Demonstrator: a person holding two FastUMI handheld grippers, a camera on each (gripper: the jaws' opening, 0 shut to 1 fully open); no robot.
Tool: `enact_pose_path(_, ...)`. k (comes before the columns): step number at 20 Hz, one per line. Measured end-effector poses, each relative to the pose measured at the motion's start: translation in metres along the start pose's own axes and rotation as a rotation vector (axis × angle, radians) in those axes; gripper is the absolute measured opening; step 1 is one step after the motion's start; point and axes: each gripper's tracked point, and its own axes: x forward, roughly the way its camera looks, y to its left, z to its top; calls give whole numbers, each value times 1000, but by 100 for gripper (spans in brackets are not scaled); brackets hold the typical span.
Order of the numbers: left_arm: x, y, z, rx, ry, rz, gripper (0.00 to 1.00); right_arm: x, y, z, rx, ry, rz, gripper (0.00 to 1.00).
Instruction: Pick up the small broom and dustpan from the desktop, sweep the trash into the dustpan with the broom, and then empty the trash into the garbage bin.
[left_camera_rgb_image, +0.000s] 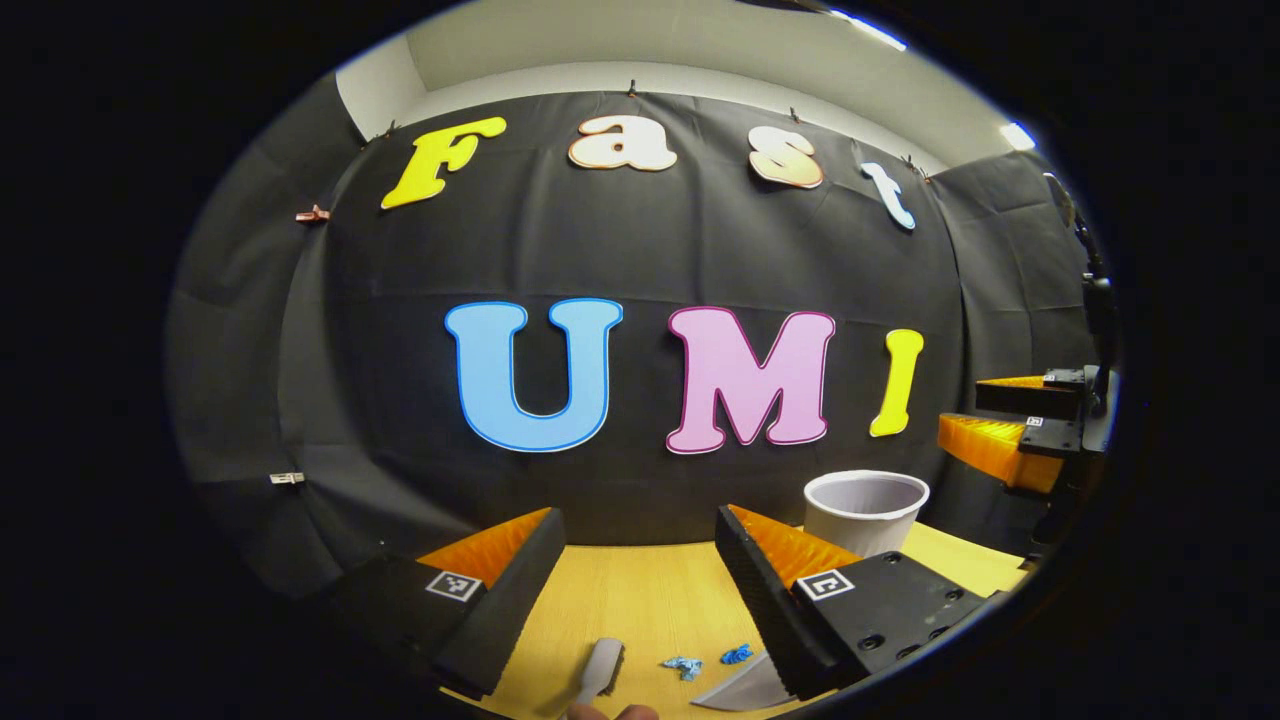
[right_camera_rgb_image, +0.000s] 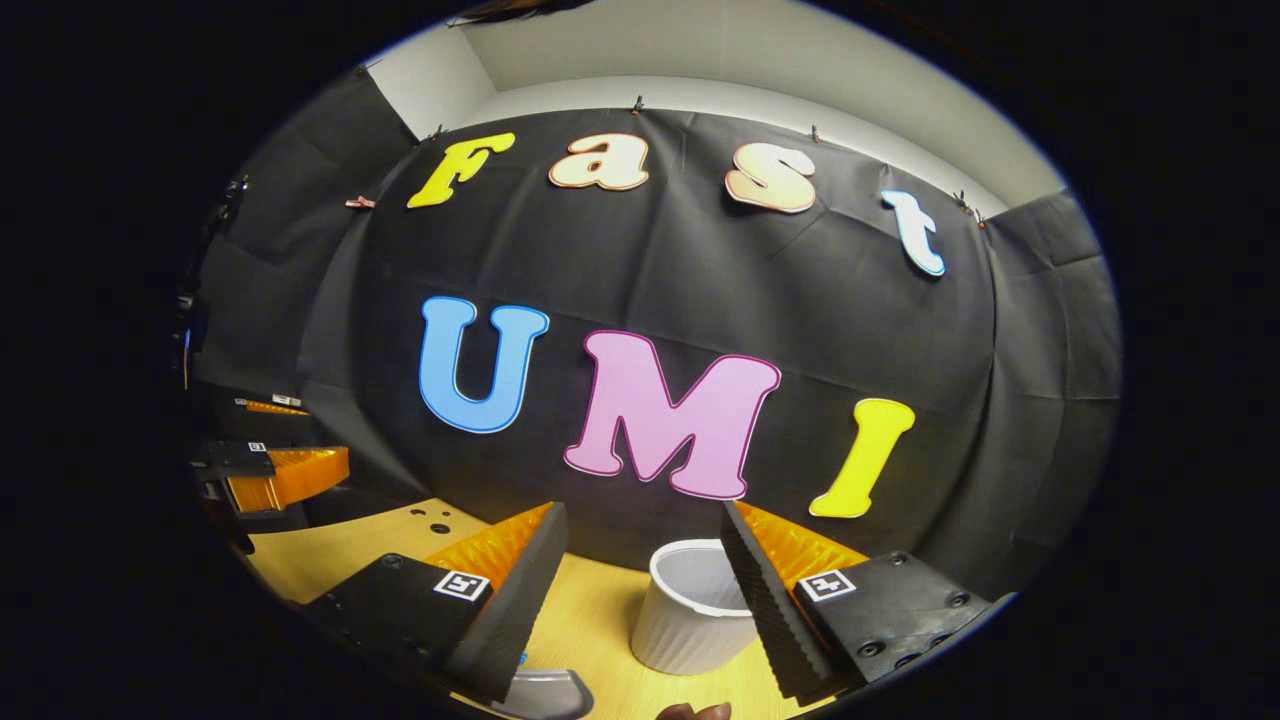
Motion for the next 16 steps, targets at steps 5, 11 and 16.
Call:
enact_pose_path(5, 3, -4, -2, -7, 10, -8, 98, -1, 1, -1, -10, 8, 19, 96)
enact_pose_path(11, 5, 1, -9, -2, 19, 2, 98, -18, 31, -64, 24, 264, 211, 96)
enact_pose_path(16, 6, 9, -23, -16, 41, 21, 98, -63, 56, -181, -4, 656, 374, 96)
